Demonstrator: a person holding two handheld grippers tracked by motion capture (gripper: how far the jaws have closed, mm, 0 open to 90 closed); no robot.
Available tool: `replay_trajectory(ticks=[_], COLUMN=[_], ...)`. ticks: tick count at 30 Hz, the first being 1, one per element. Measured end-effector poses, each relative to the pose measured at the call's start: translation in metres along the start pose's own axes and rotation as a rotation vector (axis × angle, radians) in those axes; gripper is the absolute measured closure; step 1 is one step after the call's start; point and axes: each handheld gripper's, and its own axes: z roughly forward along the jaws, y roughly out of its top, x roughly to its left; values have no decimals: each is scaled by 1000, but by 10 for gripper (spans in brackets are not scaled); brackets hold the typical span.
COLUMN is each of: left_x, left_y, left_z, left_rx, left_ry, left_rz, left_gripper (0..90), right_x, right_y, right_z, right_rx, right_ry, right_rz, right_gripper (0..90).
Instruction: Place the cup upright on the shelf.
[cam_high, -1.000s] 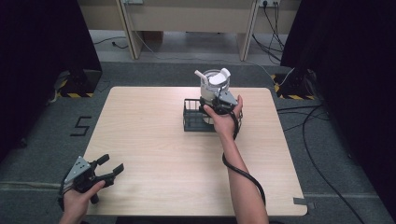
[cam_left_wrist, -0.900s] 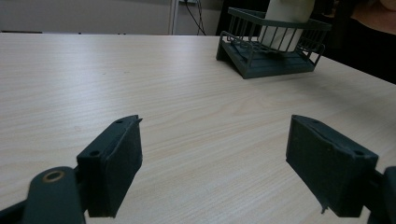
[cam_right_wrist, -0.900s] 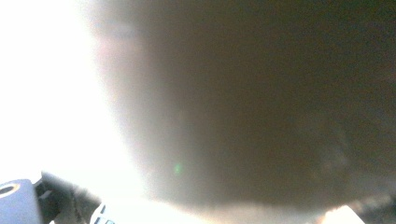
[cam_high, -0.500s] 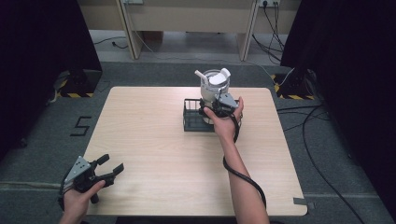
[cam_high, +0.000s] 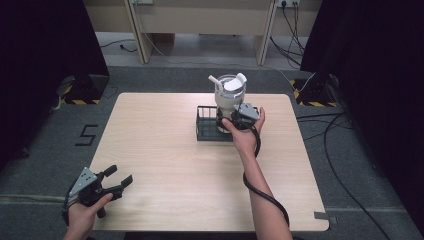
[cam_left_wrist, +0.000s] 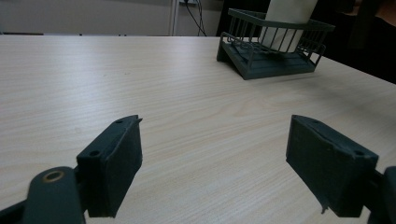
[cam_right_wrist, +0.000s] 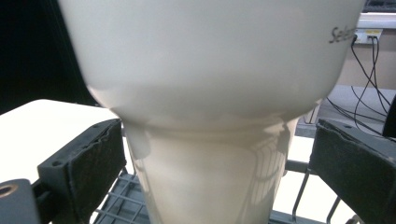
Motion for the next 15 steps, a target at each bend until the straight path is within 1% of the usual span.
replay_trajectory(ticks=[10,13,15], left_x=[0,0,-1], left_y=[0,0,0], left_z=[0,0,0], left_rx=[-3,-3,-2], left_ry=[3,4,6], left_rz=[1,1,2], left_gripper=[176,175,175], right_x=[1,1,1], right_y=[-4,-4,-4], right_z=[-13,-17,-20], right_rx=[13,10,11], right_ry=[13,15,15], right_rz=[-6,-14,-11], right_gripper=[44,45,47])
